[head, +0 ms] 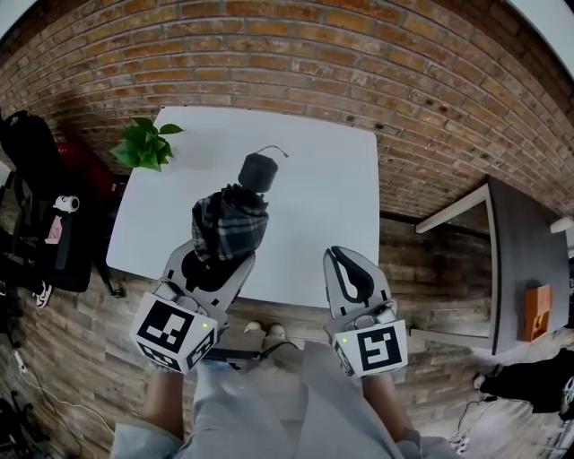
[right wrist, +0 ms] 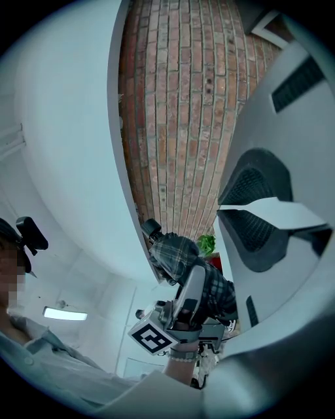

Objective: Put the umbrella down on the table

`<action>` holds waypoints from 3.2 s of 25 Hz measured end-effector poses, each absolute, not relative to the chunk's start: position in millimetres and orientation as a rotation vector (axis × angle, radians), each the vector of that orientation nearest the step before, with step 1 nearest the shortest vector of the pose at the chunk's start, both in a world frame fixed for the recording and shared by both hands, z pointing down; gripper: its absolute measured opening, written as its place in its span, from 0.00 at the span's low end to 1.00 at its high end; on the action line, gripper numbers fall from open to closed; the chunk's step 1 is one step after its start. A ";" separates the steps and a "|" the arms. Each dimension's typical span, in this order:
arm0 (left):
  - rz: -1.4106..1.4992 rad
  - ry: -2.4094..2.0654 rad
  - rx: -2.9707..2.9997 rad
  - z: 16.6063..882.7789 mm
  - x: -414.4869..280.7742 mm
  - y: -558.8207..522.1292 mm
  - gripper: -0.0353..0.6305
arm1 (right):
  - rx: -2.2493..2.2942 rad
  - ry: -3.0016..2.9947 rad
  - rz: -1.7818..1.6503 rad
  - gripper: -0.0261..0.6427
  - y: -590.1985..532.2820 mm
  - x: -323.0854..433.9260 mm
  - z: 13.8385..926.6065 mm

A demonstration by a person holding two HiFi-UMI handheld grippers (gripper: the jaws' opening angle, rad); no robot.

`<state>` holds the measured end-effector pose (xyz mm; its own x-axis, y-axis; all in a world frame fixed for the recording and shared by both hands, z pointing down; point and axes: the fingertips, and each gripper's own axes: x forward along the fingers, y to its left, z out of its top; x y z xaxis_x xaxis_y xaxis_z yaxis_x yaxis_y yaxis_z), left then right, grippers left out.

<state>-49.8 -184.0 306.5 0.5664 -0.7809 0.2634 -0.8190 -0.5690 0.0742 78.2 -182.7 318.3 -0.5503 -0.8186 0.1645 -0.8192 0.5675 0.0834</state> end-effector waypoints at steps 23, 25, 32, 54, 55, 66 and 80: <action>0.466 -1.180 2.681 345.5 -42.2 -234.5 0.38 | 1.497 -2.548 0.032 0.11 -203.5 81.9 326.3; 0.509 -1.162 2.691 352.8 -38.7 -243.9 0.38 | 1.503 -2.546 0.030 0.11 -205.3 84.5 327.1; 0.623 -1.094 2.718 381.1 -23.2 -279.6 0.38 | 1.534 -2.483 0.069 0.11 -212.4 99.5 337.4; 1.098 -0.884 2.519 541.9 29.8 -385.2 0.38 | 1.614 -2.420 0.128 0.11 -221.3 129.9 370.3; 1.129 -0.883 2.499 551.5 29.3 -387.6 0.38 | 1.612 -2.420 0.133 0.11 -221.2 129.8 372.0; 1.329 -0.806 2.397 594.5 39.2 -400.2 0.42 | 1.563 -2.417 0.196 0.11 -215.6 122.7 395.0; 1.187 -0.900 2.488 574.4 34.6 -394.5 0.49 | 1.527 -2.413 0.195 0.11 -206.3 117.2 400.0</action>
